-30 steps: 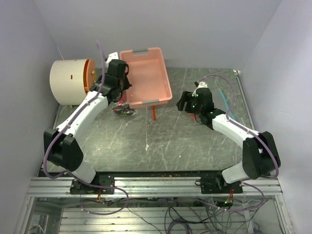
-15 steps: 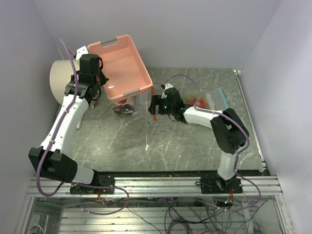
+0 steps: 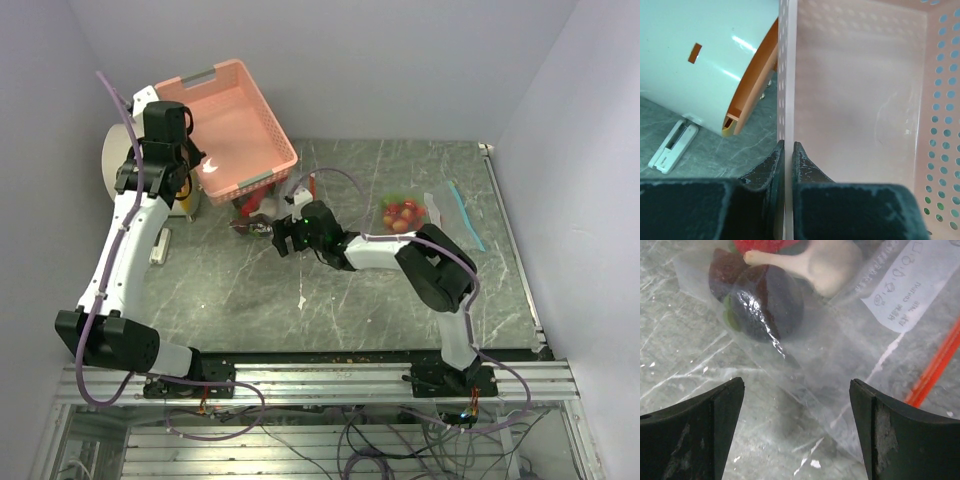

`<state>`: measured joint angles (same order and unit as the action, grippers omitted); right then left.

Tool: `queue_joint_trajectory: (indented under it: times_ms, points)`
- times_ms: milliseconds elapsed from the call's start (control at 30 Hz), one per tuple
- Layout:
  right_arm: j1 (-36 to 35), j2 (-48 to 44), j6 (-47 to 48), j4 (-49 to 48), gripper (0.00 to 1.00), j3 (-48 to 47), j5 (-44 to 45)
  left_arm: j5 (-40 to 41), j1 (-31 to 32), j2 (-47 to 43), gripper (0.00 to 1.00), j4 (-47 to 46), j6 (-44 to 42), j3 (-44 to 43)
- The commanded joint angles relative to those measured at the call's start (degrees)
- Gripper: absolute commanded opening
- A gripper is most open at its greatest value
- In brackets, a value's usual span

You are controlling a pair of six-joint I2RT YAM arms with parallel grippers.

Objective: Open the zip-top bag and remove the fake food
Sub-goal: Pick up the zipper food storage bag at the center of the board.

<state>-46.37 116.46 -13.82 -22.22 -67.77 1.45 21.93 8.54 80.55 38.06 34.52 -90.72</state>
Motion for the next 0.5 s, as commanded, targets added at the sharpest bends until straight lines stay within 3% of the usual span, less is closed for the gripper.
queue_joint_trajectory:
  times_ms: [0,100,367,433,467]
  points:
    - [-0.1,3.5,3.7,-0.7,0.82,-3.8,2.8,0.0,-1.3,-2.2,0.07,-0.4,0.3,-2.3]
    - [-0.2,4.1,3.5,-0.3,0.69,-4.5,2.9,-0.7,-1.6,-2.9,0.07,-0.8,0.2,-1.3]
    - [-0.1,5.0,3.1,4.0,0.1,-6.0,9.2,-3.0,-1.8,-4.0,0.07,-2.8,-1.0,0.8]
    - [-0.1,4.0,3.2,4.2,0.0,-5.6,10.1,-3.2,-1.8,-4.2,0.07,-2.9,-1.3,1.1]
    - [0.0,3.4,3.1,4.4,0.0,-5.3,10.6,-3.3,-1.8,-4.2,0.07,-3.0,-1.6,1.2]
